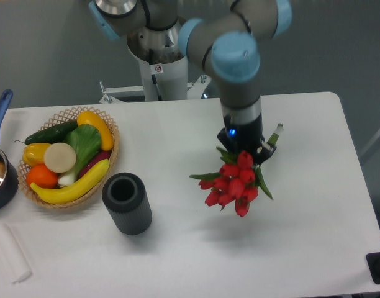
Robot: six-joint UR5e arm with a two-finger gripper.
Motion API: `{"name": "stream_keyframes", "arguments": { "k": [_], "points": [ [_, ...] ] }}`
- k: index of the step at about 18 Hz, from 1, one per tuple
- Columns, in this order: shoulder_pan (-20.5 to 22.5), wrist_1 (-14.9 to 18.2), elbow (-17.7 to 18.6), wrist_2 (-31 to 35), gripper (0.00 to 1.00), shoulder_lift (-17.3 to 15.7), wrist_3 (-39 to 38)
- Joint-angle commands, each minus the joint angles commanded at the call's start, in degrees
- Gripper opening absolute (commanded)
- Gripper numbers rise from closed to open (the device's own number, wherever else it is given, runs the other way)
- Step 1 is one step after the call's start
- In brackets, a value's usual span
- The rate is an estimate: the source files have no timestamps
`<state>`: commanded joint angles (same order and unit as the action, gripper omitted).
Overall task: Place the flowers on the table
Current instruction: 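Lower the tulip bouquet onto the table, laying it on its side, then open the gripper and lift it away from the tulips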
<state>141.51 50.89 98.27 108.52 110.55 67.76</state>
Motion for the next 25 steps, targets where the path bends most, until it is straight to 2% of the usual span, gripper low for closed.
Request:
{"name": "stream_keyframes", "arguments": {
  "k": [2,6,10,11,12,13,14,20,23,25],
  "points": [
    [-0.8,-0.17,-0.45,2.57,0.13,2.38,-0.09],
    [-0.8,-0.61,-2.9,2.66,0.13,6.77,-0.17],
    [-0.97,-0.7,-3.61,2.31,0.15,8.19,-0.18],
    [-0.97,-0.7,-3.61,2.49,0.2,8.36,-0.09],
    [-0.97,-0.79,-3.61,2.49,0.39,8.45,-0.09],
    [-0.89,-1.05,-3.52,2.49,0.87,8.45,0.09],
    [-0.97,-1.49,-3.52,2.49,1.0,8.45,0.44],
    [-0.97,-1.93,-3.0,2.14,1.0,6.09,0.62],
    [-0.28,-1.67,-3.61,0.48,1.0,0.39,0.7],
    [0.51,-1.06,-4.75,-3.81,1.0,-2.61,0.62]
  ]
}}
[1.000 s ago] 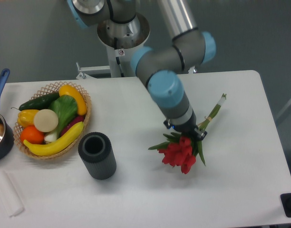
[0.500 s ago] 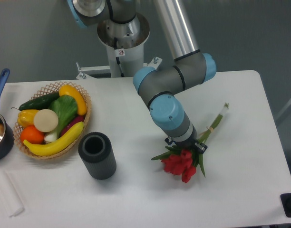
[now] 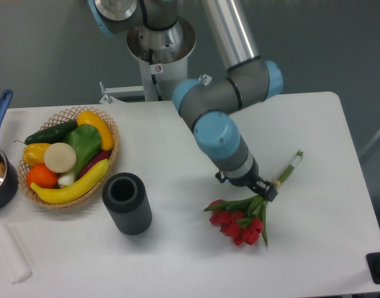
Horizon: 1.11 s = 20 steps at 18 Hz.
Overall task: Place the flowers on the table
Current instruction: 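Open the gripper and lift it away from the tulips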
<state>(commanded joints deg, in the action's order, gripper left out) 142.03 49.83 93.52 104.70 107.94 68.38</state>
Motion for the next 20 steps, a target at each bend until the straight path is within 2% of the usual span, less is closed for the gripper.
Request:
{"name": "stream_keyframes", "arguments": {
  "k": [1,3,4,6,8,11,13,15,18,20],
  "points": [
    [0.96,0.87,-0.18,-2.29,1.0,-1.49,0.0],
    [2.2,5.17,-0.88,-4.85,1.0,-4.48,0.09],
    [3.51,9.36,-2.63,-7.73,1.0,-6.58,0.17],
    [4.92,15.18,-5.35,-11.35,1.0,-7.3,0.35],
    [8.25,26.14,-9.56,-13.29,1.0,-8.44,7.59],
    [15.53,35.57,-12.13,-17.41,1.0,-9.93,22.26],
    [19.33,37.96,-11.87,-18.3,1.0,-10.99,31.94],
    [21.44,38.41,-11.35,-18.39,1.0,-11.7,39.52],
    [22.51,37.62,-8.81,-17.96,1.0,-12.93,42.27],
    [22.68,36.83,-8.36,-18.04,1.0,-12.93,42.54]
  ]
}}
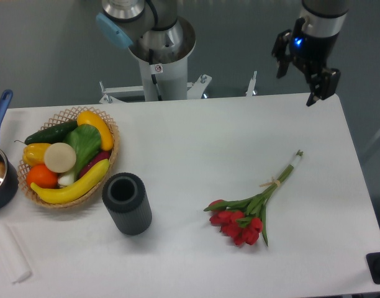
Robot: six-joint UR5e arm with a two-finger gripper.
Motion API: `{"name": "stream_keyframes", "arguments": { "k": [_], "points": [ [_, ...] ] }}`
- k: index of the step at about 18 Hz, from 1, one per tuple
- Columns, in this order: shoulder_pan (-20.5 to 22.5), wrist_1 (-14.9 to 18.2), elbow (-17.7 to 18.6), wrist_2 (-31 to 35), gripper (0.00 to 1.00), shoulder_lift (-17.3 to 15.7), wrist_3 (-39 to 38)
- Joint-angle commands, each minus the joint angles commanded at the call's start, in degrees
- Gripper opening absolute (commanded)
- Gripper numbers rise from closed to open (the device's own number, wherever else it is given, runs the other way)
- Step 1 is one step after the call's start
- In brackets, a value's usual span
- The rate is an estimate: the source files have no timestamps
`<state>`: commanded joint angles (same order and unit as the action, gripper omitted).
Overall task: Place the flowers on the table
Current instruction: 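Open the gripper and lift it away from the tulips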
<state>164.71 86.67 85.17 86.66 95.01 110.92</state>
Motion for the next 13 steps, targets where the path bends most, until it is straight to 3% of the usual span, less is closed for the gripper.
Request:
{"name": "stream_keyframes", "arguments": {
  "k": [5,13],
  "points": [
    [1.41,-3.17,1.14,-0.09,1.0,0.44,0.35],
    [0.44,-3.43,2.19,-3.69,1.0,0.09,-0.44]
  ]
}}
